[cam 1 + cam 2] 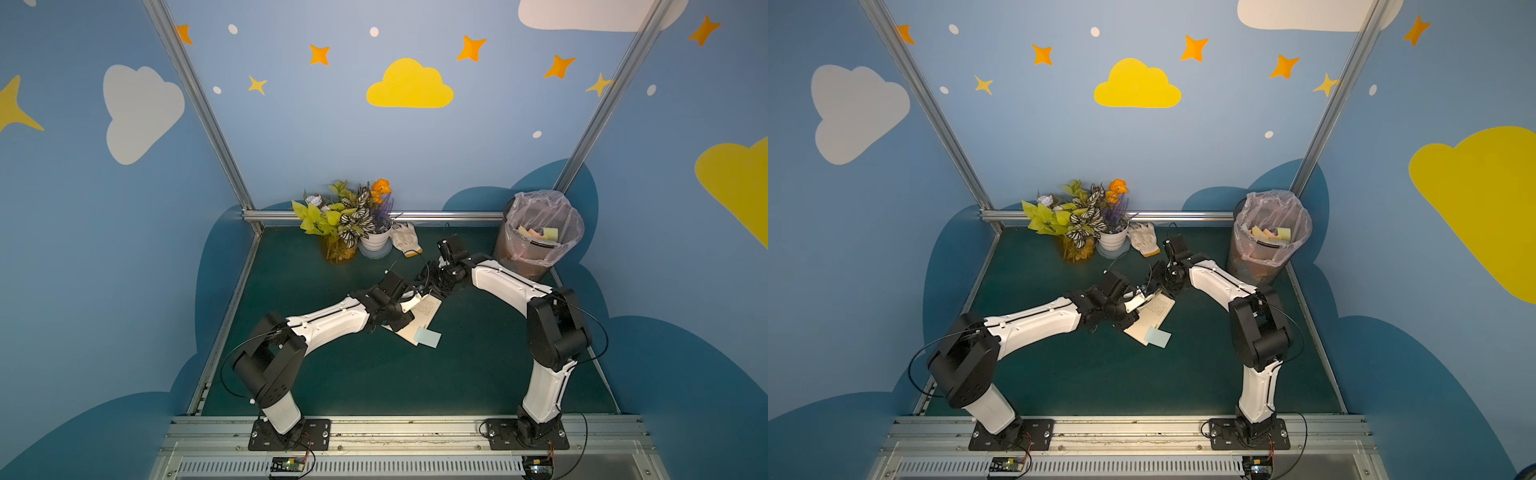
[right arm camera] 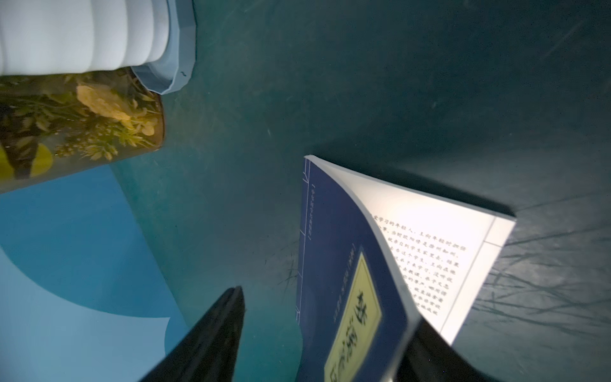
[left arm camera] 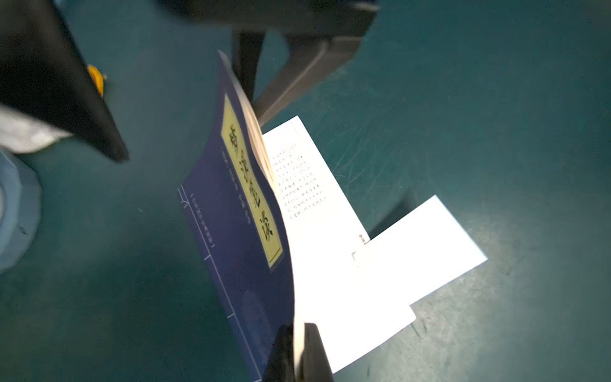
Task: Peel off the used sticky note
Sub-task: Turn the page of the book at the center of the board, then tear off the note from the book.
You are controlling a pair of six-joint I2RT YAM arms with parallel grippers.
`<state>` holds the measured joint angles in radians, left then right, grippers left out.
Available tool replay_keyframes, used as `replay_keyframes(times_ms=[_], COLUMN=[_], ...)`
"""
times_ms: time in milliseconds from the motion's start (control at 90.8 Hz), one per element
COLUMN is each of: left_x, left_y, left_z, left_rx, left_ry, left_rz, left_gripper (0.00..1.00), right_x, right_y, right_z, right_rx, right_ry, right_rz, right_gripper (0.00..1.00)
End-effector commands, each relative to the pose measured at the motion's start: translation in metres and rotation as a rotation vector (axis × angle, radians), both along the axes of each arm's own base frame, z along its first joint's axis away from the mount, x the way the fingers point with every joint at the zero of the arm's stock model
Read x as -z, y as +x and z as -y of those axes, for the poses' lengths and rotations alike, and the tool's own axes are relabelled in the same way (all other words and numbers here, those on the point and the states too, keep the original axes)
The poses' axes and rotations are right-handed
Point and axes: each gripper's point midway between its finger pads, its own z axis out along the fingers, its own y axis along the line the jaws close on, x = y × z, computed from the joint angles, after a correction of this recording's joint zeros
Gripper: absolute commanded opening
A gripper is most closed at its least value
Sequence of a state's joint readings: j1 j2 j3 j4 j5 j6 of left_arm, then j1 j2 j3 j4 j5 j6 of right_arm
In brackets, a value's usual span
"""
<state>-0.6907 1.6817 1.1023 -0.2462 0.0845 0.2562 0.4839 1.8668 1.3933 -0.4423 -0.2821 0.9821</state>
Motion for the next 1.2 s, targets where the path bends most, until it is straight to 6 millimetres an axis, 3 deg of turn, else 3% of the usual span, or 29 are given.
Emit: replay_keyframes(times_ms=[0,165,297,617,870,1189], left_x=[-0.012,-0.016,-0.006,0.011,0.023,0.031], left_y=[0.001,0.018,0.028,0.037,0.036,0.04], left_z=[-0.004,-0.016,-0.026,-0.045,-0.051,-0.055], left_rx=[-0.068,-0.156,-0.209,-0.292,-0.311,-0.332], left_ry=[-0.228,-0.45,-0.548,-0.609,-0.608,-0.582], left_rz=[-0.224,-0.435,-0.544,-0.612,-0.636,-0.623], left_gripper=[0.03,0.03,0.03,0.03,0.03,0.03], right_x=[-0.034,-0.042,-0.035,0.01,0.048,0.074], right_y=[-0.002,-0.016,-0.039,-0.099,-0.124,-0.124], right_z=[0.011,0.032,0.04,0.046,0.037,0.006], right_rx=[-0.069,-0.097,-0.144,-0.226,-0.267,-0.295], right_ry=[0.043,0.094,0.083,0.087,0.07,0.164], right_rz=[0.106,0.155,0.163,0.086,0.021,-0.005], right_gripper=[0.7,0.71,0.71,0.67,0.67,0.67])
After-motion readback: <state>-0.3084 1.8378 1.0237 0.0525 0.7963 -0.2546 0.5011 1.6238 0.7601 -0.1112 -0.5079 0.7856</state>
